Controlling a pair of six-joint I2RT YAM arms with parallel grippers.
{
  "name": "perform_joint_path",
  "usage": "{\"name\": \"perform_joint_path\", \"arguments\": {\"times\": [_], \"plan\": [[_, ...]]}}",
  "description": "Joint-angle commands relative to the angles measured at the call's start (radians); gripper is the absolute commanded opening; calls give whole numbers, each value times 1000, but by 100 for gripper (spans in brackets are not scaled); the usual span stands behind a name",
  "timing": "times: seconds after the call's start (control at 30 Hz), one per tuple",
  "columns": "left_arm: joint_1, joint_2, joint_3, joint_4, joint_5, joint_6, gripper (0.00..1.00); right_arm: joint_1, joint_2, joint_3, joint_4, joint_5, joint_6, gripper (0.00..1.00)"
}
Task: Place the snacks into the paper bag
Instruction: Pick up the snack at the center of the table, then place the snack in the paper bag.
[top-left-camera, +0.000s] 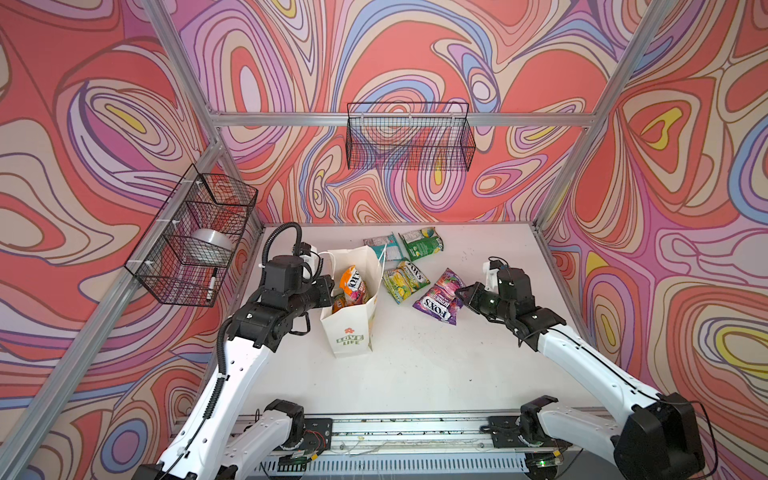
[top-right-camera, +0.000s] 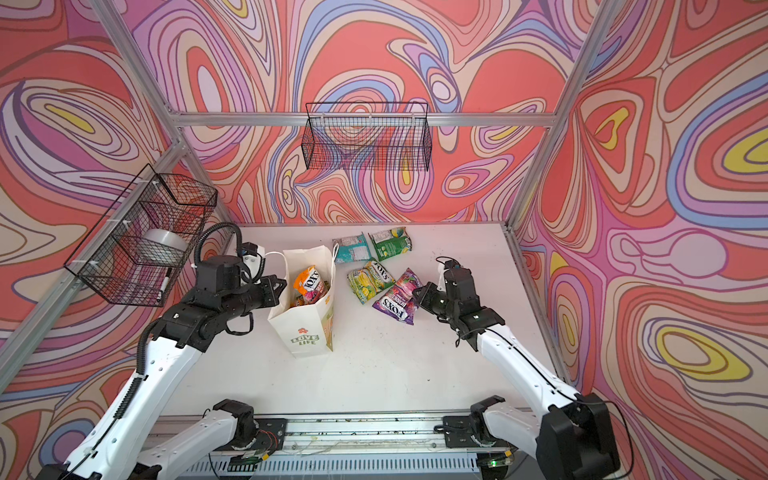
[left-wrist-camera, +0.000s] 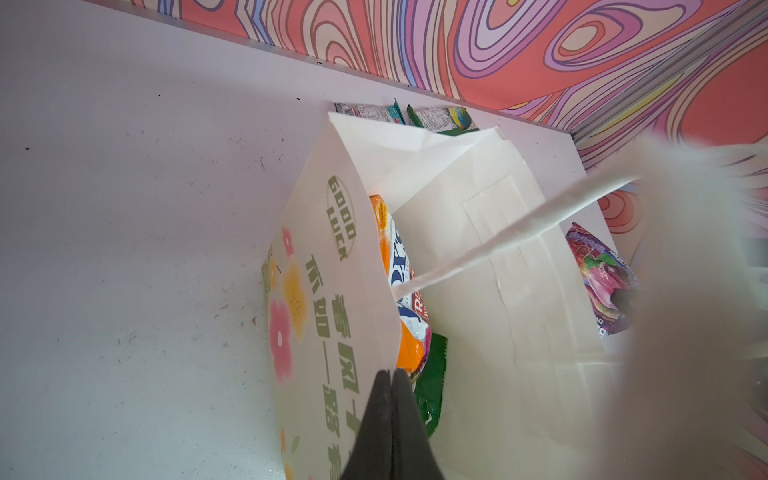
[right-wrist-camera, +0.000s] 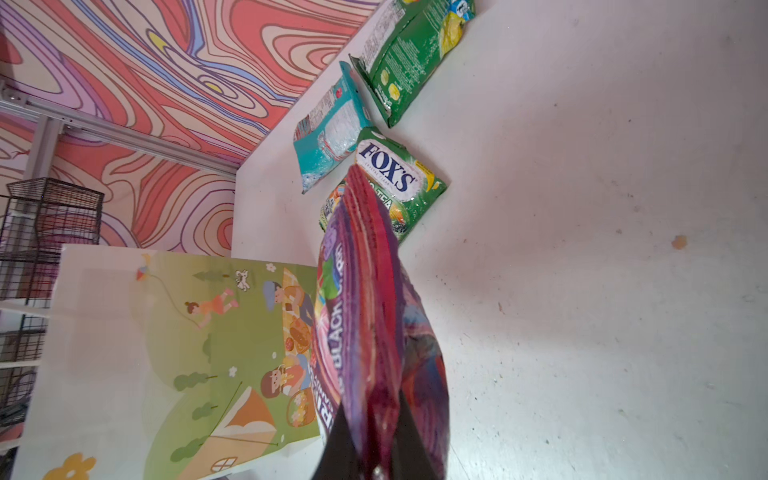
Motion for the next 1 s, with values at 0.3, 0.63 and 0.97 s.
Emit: {"name": "perform_joint_path", "arguments": {"times": [0.3,0.63,0.97], "plan": [[4,-8,2,44,26,-5,0,45,-98,304,-166,8,-45,0],[4,-8,3,45,30,-3,0,169,29,628,-216,53,-114,0],[5,-7,2,46,35,-2,0,365,284,984,-223,102,-190,0]]}}
